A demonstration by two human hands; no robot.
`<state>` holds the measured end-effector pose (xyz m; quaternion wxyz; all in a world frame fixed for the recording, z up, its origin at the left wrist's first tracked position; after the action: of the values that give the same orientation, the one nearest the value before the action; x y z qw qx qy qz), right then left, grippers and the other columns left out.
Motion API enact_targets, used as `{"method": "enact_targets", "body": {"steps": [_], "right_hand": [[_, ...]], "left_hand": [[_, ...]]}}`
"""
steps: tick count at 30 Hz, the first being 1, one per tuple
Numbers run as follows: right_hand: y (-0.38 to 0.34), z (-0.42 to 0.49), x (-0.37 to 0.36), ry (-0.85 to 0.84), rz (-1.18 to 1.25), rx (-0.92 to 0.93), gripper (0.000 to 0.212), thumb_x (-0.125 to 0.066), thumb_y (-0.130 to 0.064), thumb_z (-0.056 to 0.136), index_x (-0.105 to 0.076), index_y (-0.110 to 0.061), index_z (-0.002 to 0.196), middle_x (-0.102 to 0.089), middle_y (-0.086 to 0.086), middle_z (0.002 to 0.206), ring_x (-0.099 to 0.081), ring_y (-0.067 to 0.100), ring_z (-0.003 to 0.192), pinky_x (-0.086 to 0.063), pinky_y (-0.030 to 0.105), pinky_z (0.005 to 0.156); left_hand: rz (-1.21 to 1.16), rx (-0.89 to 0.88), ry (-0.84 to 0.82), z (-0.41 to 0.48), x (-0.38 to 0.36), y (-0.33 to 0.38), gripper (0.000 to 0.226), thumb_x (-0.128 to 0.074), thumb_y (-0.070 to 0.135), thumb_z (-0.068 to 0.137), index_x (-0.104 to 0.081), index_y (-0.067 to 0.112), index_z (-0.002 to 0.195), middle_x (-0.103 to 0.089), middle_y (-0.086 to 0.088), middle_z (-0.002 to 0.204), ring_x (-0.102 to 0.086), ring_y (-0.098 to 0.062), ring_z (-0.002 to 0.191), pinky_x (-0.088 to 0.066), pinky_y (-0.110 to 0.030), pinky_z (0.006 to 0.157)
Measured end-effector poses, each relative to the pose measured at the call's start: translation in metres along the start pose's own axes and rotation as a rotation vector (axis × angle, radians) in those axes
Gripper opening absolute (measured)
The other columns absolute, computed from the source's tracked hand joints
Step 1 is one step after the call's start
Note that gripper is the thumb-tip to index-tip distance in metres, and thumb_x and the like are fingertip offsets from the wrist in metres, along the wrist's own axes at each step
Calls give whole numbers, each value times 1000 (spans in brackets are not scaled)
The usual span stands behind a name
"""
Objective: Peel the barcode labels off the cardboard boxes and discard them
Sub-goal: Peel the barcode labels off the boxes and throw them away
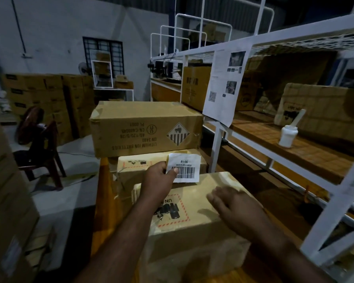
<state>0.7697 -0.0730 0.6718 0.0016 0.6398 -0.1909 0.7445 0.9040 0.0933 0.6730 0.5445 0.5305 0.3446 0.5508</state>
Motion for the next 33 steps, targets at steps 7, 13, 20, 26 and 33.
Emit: {"method": "enact_targets", "body": {"steps": [7, 13, 20, 26, 33], "right_hand": [[-97, -15, -27, 35, 38, 359, 57, -25, -64, 93, -62, -26, 114, -59, -3, 123, -51, 17, 117, -44, 32, 91], [-3, 19, 0, -71, 139, 3, 44, -38, -61, 94, -55, -39, 129, -58, -16, 130, -54, 8, 113, -46, 38, 96], [-7, 50, -14, -6, -152, -122, 53, -35, -58, 92, -57, -19, 120, -62, 3, 114, -57, 18, 101, -50, 41, 91], [-89, 19, -32, 54, -16, 293, 34, -37, -42, 95, -60, -20, 107, -58, 2, 114, -54, 19, 100, -45, 32, 78], [-41, 15, -13, -4, 198, 100, 38, -54, -48, 92, -58, -34, 127, -60, -14, 130, -61, -1, 101, -54, 22, 78]], "left_hand": [[-9, 12, 69, 5, 2, -1, 12, -66, 20, 91, -70, 24, 81, -75, -1, 82, -71, -22, 80, -58, -50, 79], [-33, 7, 63, -1, 6, 0, 8, -64, 22, 93, -72, 20, 93, -75, 0, 84, -72, -20, 80, -59, -46, 78], [-100, 52, 56, 4, 5, 0, 8, -64, 23, 93, -71, 22, 89, -76, 0, 85, -72, -20, 82, -59, -49, 81], [-127, 61, 108, 7, 6, -2, 13, -65, 22, 91, -68, 25, 79, -75, -1, 83, -72, -23, 82, -58, -52, 81], [-120, 52, 97, 3, 9, -5, 11, -64, 24, 93, -68, 26, 83, -75, 1, 85, -72, -21, 81, -59, -50, 78]]}}
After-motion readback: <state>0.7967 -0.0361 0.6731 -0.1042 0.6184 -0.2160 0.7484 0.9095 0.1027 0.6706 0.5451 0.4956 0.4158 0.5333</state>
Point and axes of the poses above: each hand's wrist, its own z-axis towards the middle knuckle, its own x-axis out of the back of the hand, y = z × x, the point moved 4 cm from there along z, towards the middle knuckle
